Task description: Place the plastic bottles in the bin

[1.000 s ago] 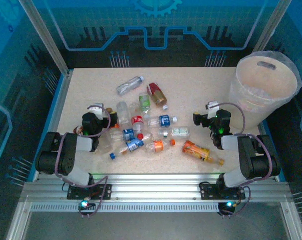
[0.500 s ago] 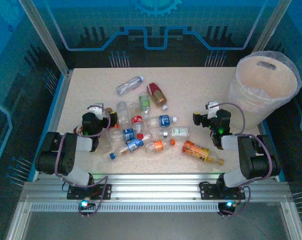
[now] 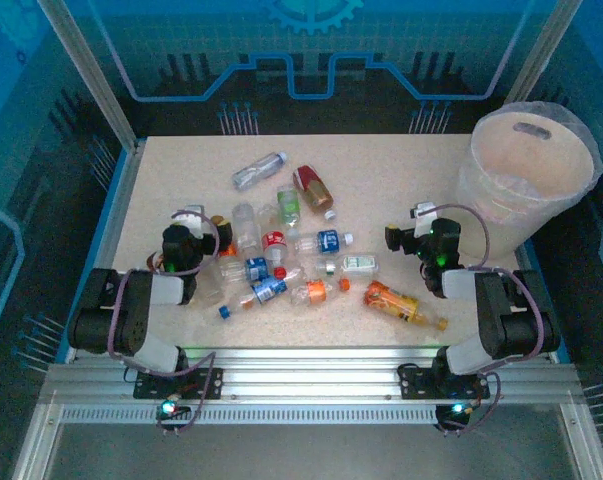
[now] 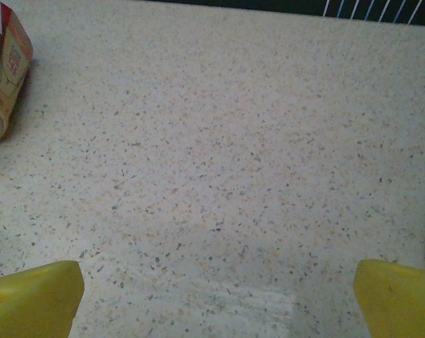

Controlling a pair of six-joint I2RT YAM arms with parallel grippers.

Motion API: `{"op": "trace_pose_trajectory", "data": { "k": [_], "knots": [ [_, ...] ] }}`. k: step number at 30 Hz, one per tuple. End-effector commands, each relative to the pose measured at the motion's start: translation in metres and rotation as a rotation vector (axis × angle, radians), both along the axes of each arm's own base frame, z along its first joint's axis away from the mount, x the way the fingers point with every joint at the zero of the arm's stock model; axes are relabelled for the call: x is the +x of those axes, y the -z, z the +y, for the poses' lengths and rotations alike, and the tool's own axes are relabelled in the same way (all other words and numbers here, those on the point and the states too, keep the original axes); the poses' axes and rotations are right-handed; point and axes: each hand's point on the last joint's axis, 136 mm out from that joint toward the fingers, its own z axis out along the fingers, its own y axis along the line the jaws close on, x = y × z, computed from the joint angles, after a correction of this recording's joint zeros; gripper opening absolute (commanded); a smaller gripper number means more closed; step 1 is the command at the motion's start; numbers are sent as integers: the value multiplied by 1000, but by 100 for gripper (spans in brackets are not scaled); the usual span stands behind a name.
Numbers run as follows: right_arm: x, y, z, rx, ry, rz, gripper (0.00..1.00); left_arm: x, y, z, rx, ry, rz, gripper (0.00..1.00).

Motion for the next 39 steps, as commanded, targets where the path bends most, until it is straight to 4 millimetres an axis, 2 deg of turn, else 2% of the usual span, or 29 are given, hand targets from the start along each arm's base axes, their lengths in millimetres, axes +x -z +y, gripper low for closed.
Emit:
{"op": "trace_pose_trajectory", "data": {
  "k": [1,9,14,18,24,25,28,29,33,39],
  "knots": [
    [6,-25,4,-3,-25,-13,100,-4,-18,9,-11,-52,-42,99],
    [-8,-51,3,10,-1,6,100,-10,-37,13,-9,-76,-57,99],
    [-25,-79,1,45,67,57,100,-16,-79,14,-15,-89,-153,99],
    [-47,-108,-8,107,164,102,100,-18,-111,10,-45,-80,-168,99],
    [-84,-160,-11,192,220,111,100,-30,-141,-10,-84,-31,-226,99],
    [-88,-178,-11,201,221,92,100,-32,-143,-13,-92,-24,-229,99],
    [-101,-207,-12,203,229,112,99,-37,-153,-23,-129,1,-239,99],
    [-104,-219,-11,195,225,116,96,-39,-157,-27,-141,9,-240,99],
    [-105,-260,-21,124,266,118,80,-40,-167,-36,-204,25,-222,99],
    [-79,-292,-51,-108,377,164,75,-38,-178,-50,-287,65,-198,99]
  ]
}}
